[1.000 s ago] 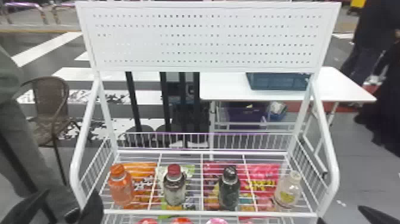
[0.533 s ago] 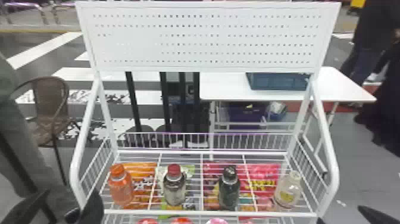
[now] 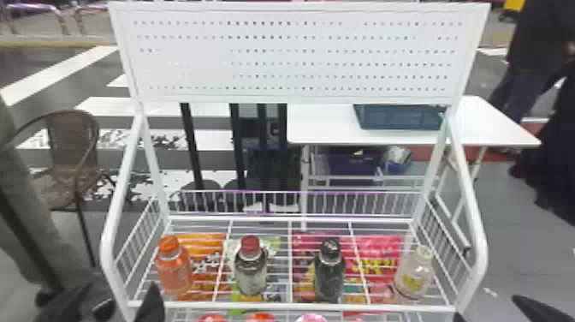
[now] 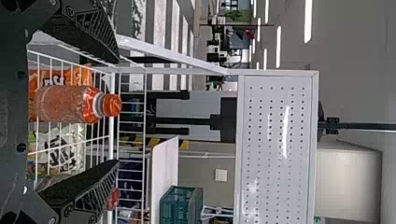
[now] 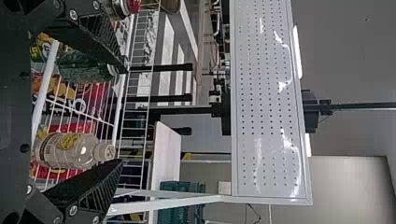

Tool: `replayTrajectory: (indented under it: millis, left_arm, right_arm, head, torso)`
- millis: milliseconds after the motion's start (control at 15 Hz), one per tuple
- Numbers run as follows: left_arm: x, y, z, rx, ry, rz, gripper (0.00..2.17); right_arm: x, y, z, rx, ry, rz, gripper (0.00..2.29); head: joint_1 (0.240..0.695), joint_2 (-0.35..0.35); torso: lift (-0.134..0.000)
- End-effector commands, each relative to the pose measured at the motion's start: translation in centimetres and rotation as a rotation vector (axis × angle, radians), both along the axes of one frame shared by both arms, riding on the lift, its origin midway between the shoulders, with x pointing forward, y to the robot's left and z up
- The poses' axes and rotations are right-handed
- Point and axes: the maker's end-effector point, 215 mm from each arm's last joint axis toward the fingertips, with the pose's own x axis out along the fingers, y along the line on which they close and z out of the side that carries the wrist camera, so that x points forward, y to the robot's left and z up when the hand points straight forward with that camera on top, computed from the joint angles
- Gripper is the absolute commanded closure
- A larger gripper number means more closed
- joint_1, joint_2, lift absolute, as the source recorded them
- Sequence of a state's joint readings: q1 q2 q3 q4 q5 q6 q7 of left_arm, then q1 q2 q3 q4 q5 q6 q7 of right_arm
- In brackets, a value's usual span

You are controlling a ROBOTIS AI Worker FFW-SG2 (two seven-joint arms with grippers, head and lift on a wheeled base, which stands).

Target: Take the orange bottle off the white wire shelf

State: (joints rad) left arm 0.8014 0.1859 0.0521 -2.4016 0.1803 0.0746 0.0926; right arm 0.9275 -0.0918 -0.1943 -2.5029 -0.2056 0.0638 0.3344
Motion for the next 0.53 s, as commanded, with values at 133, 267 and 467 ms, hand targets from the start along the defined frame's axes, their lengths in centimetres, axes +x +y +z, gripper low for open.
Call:
replayTrajectory:
  millis: [133,267,467]
  left_arm:
    - [0.9,-2.2,-2.7,-0.002,-0.040,-0.025,0.15]
    - [1.7,-2.7,-4.3,-0.007,-0.044,-0.028,0.15]
    - [2.9,-3.0,-6.7,0.007,-0.033,-0.037,0.15]
  right_arm:
    - [0.1,0.0,0.1,0.000,-0.003,-0.001,0.16]
    - [0.1,0.1,0.1,0.000,-0.004,0.000,0.16]
    - [0.1,0.1,0.1,-0.003,-0.004,0.000,0.16]
  head:
    - [0.499,0.000]
    - [0.499,0.000]
    - [0.499,0.000]
  torso:
    - [0.000]
    - [0.000]
    - [0.000]
